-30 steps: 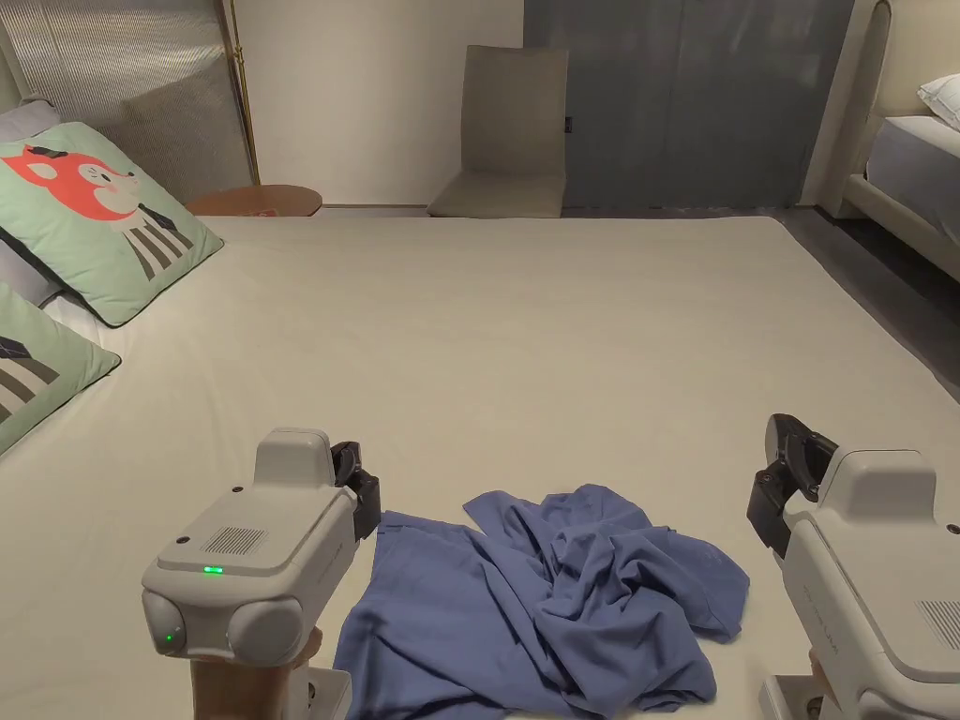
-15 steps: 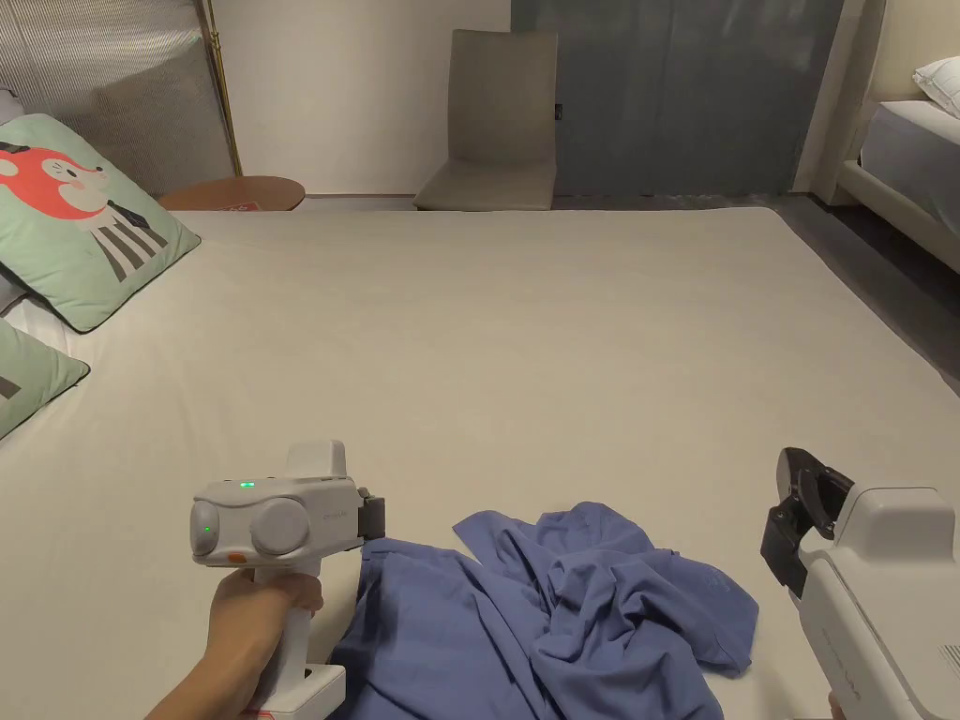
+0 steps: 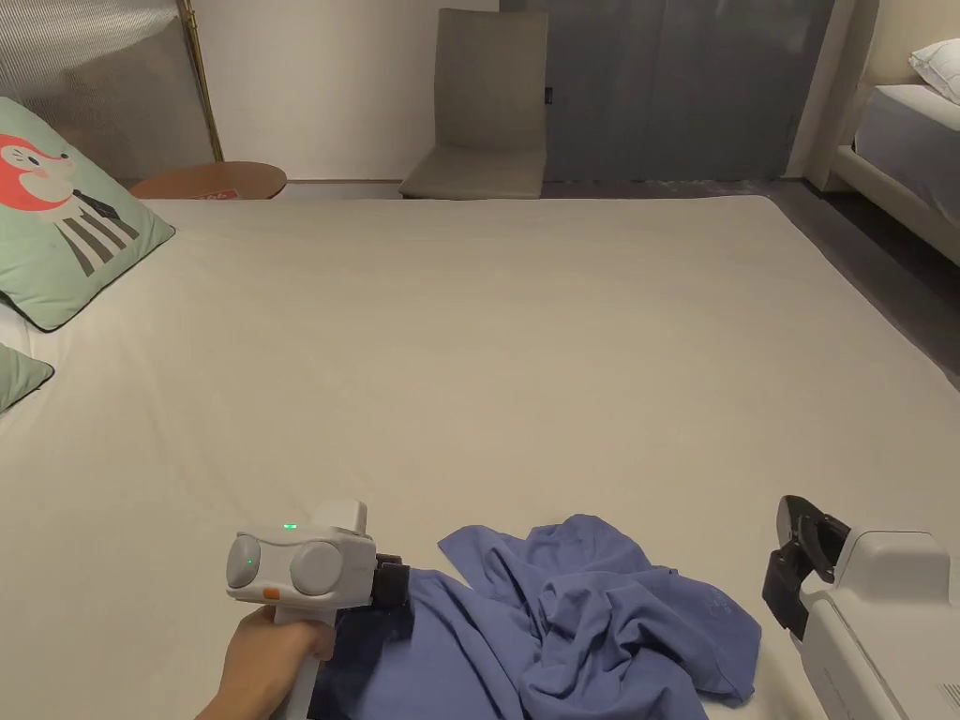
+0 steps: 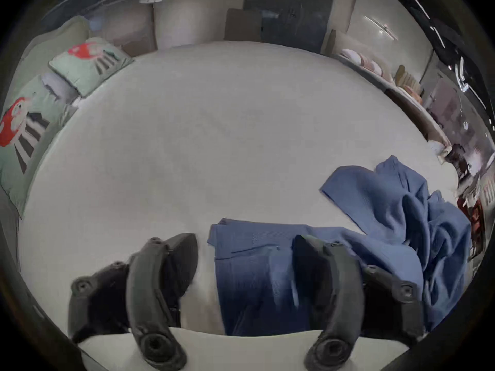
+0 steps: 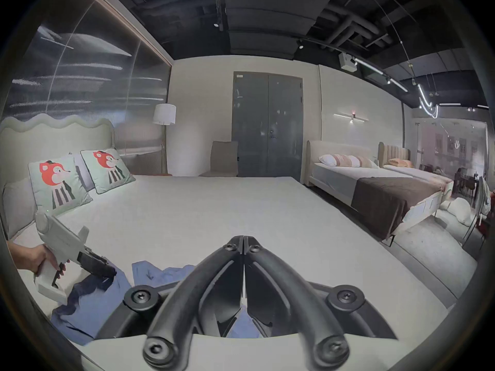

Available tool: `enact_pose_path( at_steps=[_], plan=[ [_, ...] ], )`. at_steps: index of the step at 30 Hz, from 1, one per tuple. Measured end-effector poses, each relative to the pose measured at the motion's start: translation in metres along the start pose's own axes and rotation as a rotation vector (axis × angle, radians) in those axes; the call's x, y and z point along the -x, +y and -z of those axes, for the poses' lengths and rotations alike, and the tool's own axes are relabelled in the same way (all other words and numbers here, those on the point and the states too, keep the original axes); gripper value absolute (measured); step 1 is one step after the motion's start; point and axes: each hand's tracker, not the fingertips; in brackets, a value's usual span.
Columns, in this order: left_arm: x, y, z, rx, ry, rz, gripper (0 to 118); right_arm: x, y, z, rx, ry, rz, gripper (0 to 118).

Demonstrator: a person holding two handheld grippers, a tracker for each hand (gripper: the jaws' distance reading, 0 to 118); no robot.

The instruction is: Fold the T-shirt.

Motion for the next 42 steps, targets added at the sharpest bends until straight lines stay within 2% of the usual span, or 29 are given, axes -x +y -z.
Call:
enact_pose_path(
  at_steps=[1,3,5,6,8,9,10,11,15,16,18,19,20,23,26,32,37,42],
  plan=[
    [-0.005,0.0,-0.005,-0.006,-0.013,0.016,44,-0.002,-0.002,0.002,0.019,0.001,0.01,0],
    [-0.011,-0.001,-0.013,-0.034,0.011,0.074,20,-0.003,-0.002,0.005,0.082,-0.001,0.04,1],
    [-0.015,-0.004,-0.021,-0.06,0.028,0.114,12,-0.006,-0.007,0.016,0.197,-0.011,0.062,3],
    [-0.016,-0.004,-0.027,-0.063,0.005,0.101,9,-0.011,-0.01,0.026,0.236,-0.009,0.073,13],
    [-0.014,-0.002,-0.038,-0.101,-0.01,0.074,9,-0.016,-0.02,0.045,0.354,-0.015,0.071,64],
    [-0.014,0.0,-0.045,-0.113,-0.02,0.071,9,-0.017,-0.026,0.055,0.412,-0.012,0.072,83],
    [-0.014,0.001,-0.052,-0.13,-0.03,0.067,9,-0.017,-0.032,0.063,0.472,-0.01,0.083,99],
    [-0.017,0.002,-0.063,-0.142,-0.041,0.066,9,-0.018,-0.039,0.071,0.513,-0.009,0.096,102],
    [-0.013,0.006,-0.082,-0.183,-0.094,0.04,6,-0.017,-0.064,0.1,0.631,0.02,0.068,101],
    [-0.012,0.006,-0.085,-0.183,-0.104,0.036,5,-0.015,-0.071,0.106,0.658,0.027,0.062,97],
    [-0.01,0.006,-0.089,-0.188,-0.112,0.031,5,-0.009,-0.078,0.111,0.7,0.044,0.074,76],
    [-0.007,0.006,-0.088,-0.191,-0.117,0.025,5,-0.006,-0.08,0.112,0.724,0.074,0.083,70],
    [-0.005,0.006,-0.09,-0.194,-0.122,0.022,5,-0.004,-0.08,0.111,0.718,0.088,0.085,70],
    [-0.003,0.004,-0.095,-0.195,-0.137,0.001,5,0.004,-0.073,0.103,0.682,0.14,0.075,15],
    [0.003,0.003,-0.103,-0.206,-0.148,-0.025,5,0.01,-0.055,0.091,0.616,0.118,-0.035,13],
    [0.028,0.022,-0.132,-0.279,-0.144,-0.079,5,-0.004,0.027,0.064,0.409,0.066,-0.135,13],
    [0.061,0.064,-0.173,-0.389,-0.085,-0.125,5,-0.021,0.111,0.064,0.239,0.023,-0.151,12],
    [0.085,0.123,-0.221,-0.5,-0.007,-0.134,5,-0.039,0.176,0.094,0.113,-0.011,-0.162,12]
  ],
)
